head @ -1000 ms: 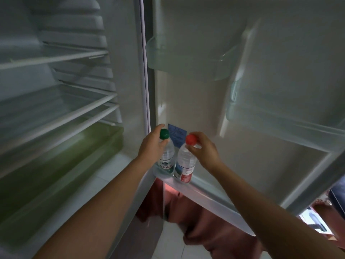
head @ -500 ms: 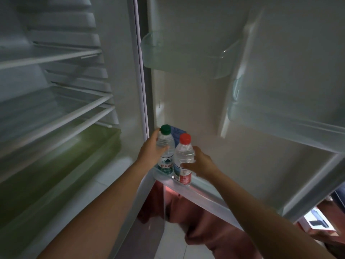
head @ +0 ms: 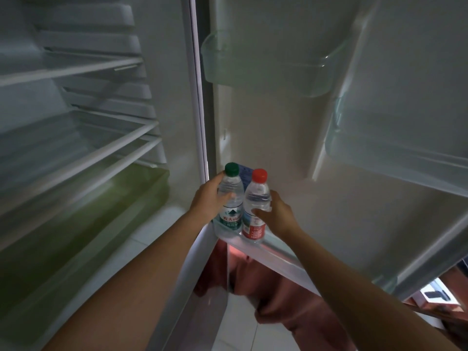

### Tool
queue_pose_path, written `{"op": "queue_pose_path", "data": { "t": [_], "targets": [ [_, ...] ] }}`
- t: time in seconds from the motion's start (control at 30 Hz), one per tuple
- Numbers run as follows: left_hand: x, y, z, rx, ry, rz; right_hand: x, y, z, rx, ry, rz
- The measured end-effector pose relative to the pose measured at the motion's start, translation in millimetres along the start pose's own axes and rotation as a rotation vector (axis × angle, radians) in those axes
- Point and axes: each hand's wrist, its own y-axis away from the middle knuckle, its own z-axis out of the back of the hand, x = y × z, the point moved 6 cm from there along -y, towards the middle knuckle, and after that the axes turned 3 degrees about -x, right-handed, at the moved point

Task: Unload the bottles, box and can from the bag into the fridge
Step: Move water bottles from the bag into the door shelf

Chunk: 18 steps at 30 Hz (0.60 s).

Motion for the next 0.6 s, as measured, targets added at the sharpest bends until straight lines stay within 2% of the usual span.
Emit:
{"op": "queue_pose_path", "data": {
  "t": [0.33,0.5,0.6],
  "targets": [
    [4,11,10,-0.037,-0.142,0.018,2,15,-1,0.036,0.045,-0.042],
    [6,23,19,-0.093,-0.021,0.060,0,27,10,-0.013,-0.006,-0.027],
    [10,37,25,-0.097,0.043,0.085,1,41,18,-0.039,0.029,0.042]
  ]
}}
